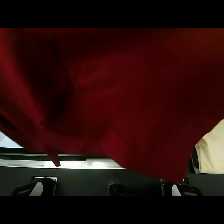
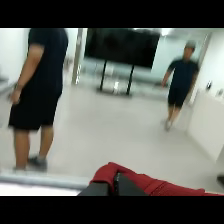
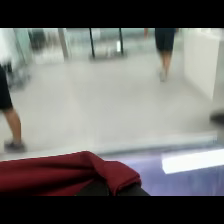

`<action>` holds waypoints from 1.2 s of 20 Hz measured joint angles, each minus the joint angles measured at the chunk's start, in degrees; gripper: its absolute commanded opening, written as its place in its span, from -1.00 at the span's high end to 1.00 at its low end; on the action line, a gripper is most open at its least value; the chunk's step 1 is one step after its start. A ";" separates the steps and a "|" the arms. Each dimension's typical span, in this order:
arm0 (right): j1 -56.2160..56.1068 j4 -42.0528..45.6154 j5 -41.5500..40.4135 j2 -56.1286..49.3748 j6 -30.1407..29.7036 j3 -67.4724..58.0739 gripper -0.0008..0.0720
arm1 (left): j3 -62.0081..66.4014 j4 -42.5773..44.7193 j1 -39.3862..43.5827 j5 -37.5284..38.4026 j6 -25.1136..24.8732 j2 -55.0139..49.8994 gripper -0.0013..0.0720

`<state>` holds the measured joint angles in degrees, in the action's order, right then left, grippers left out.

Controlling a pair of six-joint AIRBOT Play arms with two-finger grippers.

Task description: Fold the shirts.

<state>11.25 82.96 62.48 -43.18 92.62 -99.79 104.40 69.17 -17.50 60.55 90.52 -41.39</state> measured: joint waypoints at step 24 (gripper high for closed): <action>4.28 -41.16 -11.21 -45.90 -6.69 22.01 -0.61 | -29.94 -5.79 9.66 -13.94 -4.13 -43.28 -0.23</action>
<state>15.53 41.80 51.27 -89.08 85.93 -77.78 74.46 63.37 -7.84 46.61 86.39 -84.66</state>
